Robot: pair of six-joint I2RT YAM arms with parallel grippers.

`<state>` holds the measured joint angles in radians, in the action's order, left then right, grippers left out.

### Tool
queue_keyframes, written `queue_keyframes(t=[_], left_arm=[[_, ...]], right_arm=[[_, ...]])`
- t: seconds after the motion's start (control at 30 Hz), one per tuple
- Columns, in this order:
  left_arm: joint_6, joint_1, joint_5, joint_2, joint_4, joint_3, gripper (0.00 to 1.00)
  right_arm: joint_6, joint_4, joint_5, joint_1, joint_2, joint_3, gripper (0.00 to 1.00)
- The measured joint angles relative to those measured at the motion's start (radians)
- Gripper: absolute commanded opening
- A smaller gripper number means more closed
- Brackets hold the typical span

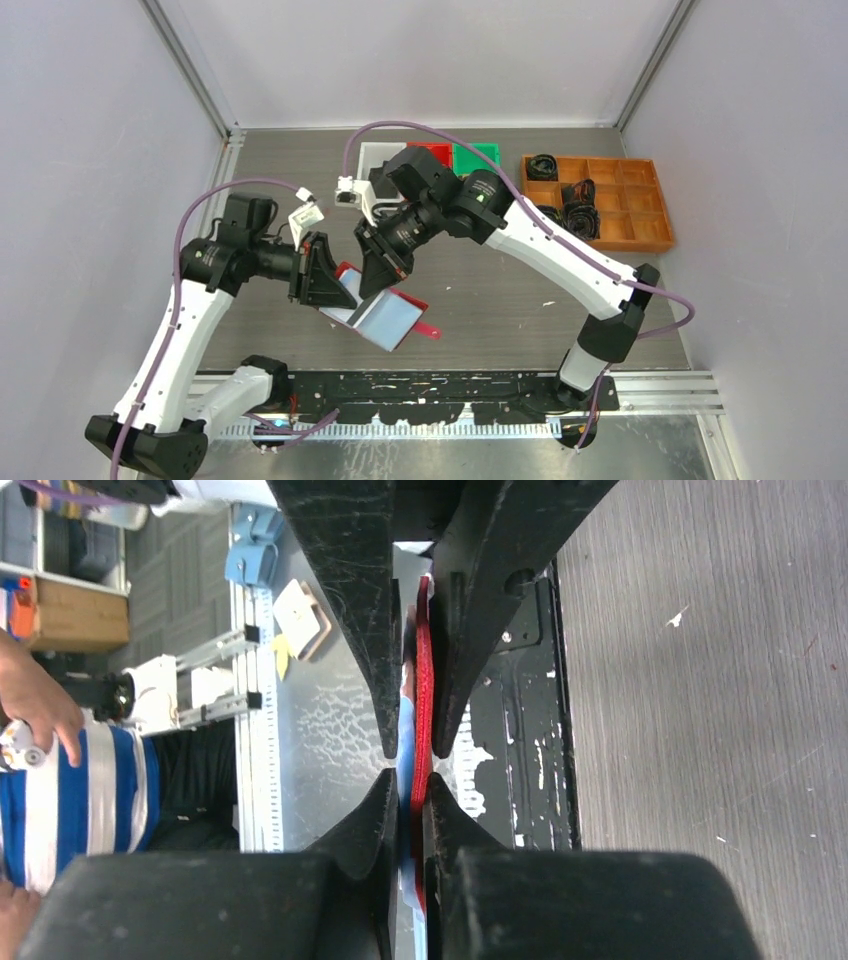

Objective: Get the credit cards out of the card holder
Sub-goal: Remove the credit card from the card holder.

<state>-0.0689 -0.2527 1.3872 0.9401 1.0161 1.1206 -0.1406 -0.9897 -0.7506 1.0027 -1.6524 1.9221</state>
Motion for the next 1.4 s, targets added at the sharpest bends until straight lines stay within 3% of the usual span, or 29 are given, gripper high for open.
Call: queue_keyframes(t=[0.1, 0.2, 0.27, 0.37, 0.43, 0.6, 0.7, 0.8, 0.93, 1.07, 1.17, 1.33, 1.4], left_arm=[[-0.106, -0.026, -0.018, 0.029, 0.097, 0.020, 0.01], [-0.207, -0.039, -0.035, 0.054, 0.177, 0.051, 0.00], [-0.251, -0.040, -0.050, 0.062, 0.217, 0.061, 0.00], [-0.244, -0.040, -0.069, 0.058, 0.222, 0.060, 0.00], [-0.176, -0.040, -0.076, 0.038, 0.164, 0.048, 0.00], [0.194, -0.040, -0.110, -0.108, -0.210, -0.105, 0.00], [0.375, -0.040, -0.115, -0.147, -0.383, -0.153, 0.00], [0.448, -0.040, -0.112, -0.148, -0.459, -0.151, 0.00], [0.508, -0.040, -0.112, -0.148, -0.509, -0.151, 0.00], [0.545, -0.042, -0.112, -0.148, -0.538, -0.151, 0.00], [0.561, -0.043, -0.112, -0.148, -0.555, -0.150, 0.00], [0.561, -0.042, -0.131, -0.141, -0.563, -0.143, 0.00], [0.559, -0.042, -0.130, -0.136, -0.563, -0.139, 0.00]], right_arm=[[0.031, -0.043, -0.002, 0.006, -0.016, 0.018, 0.20], [0.037, -0.052, -0.005, 0.008, -0.017, 0.017, 0.39], [0.018, -0.018, -0.018, 0.007, -0.004, -0.011, 0.44], [-0.083, 0.171, -0.058, -0.020, 0.100, -0.212, 0.51], [-0.194, 0.354, -0.083, -0.053, 0.202, -0.399, 0.52], [-0.497, 0.815, -0.095, -0.112, 0.428, -0.773, 0.50], [-0.613, 1.005, -0.085, -0.112, 0.485, -0.863, 0.50], [-0.676, 1.106, -0.080, -0.114, 0.500, -0.893, 0.52], [-0.693, 1.137, -0.082, -0.115, 0.500, -0.898, 0.52], [-0.681, 1.129, -0.089, -0.115, 0.500, -0.898, 0.44], [-0.658, 1.101, -0.094, -0.117, 0.502, -0.898, 0.49], [-0.546, 0.912, -0.104, -0.119, 0.540, -0.891, 0.51], [-0.503, 0.843, -0.108, -0.121, 0.562, -0.880, 0.44]])
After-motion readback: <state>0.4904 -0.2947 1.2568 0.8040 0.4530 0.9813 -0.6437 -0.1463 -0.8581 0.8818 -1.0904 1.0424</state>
